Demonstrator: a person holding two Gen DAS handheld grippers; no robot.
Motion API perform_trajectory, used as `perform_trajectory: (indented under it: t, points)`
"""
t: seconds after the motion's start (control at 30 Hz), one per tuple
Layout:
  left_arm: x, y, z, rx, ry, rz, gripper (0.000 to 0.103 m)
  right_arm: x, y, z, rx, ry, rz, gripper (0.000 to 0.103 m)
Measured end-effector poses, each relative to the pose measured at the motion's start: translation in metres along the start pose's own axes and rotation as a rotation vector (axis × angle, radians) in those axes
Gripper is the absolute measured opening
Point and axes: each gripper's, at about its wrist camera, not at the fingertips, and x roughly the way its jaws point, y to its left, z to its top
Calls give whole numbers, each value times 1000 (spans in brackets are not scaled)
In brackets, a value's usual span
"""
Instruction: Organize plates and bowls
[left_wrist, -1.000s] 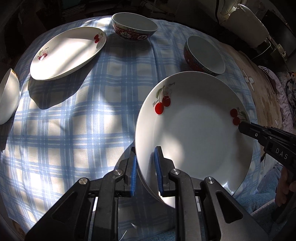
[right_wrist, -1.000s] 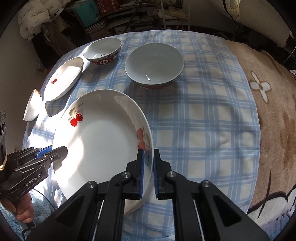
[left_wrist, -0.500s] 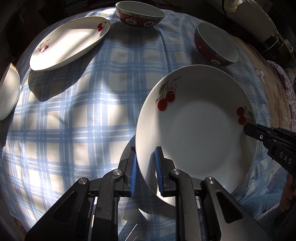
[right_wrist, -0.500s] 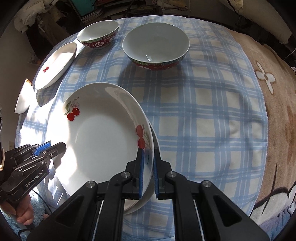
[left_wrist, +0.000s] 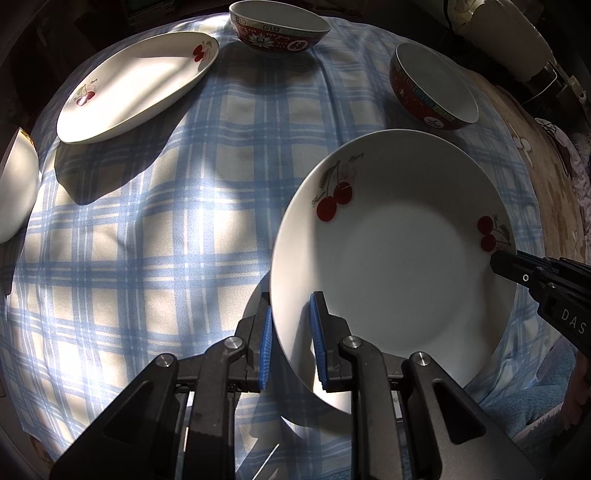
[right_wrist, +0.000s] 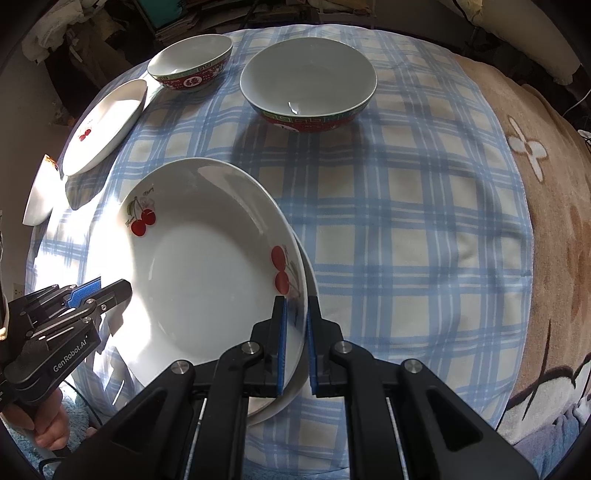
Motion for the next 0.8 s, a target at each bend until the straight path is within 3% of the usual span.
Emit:
perform_trajectory:
  t: [0.8]
  points:
    - [-9,-22,-7,45,-46,78,20,2,-5,3,37,16,36,14]
